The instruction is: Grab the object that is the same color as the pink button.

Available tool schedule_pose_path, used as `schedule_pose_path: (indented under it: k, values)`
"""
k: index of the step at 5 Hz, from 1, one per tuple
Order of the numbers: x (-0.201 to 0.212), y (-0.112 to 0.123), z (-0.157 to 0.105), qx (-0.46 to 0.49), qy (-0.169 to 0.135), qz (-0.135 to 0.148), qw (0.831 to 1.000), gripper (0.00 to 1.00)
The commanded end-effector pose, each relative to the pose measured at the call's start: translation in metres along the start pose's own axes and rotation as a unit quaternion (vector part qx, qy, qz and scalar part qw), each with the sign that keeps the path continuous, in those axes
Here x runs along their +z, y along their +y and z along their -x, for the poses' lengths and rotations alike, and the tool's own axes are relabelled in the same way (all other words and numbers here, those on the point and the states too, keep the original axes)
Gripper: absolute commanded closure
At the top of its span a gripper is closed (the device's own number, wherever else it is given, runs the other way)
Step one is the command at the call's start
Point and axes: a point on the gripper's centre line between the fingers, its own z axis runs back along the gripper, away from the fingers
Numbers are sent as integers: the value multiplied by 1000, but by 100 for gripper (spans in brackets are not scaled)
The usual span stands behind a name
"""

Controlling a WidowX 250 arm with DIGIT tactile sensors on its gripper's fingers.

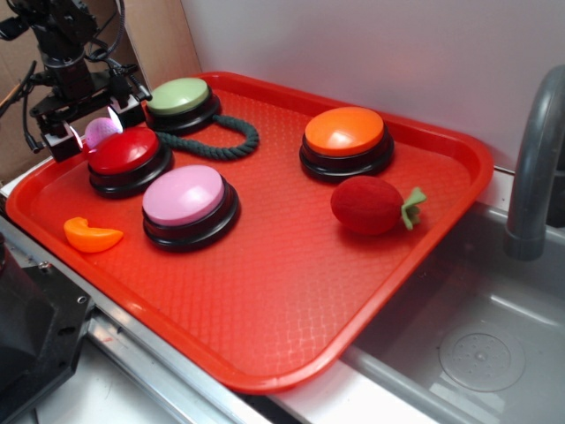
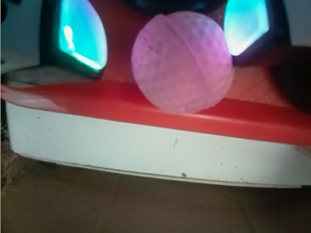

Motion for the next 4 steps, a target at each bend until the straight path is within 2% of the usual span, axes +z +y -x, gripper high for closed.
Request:
schedule_pose_path:
  k: [1,2,3,4]
  values:
    - [-4,9,-11,9,7,24,1000,0]
    - [-11,7,-14,1,0,14,1000,100]
    - [-7,6,-16,-6,-5,18,1000,100]
    - [6,4,-18,-25,3,34,999,100]
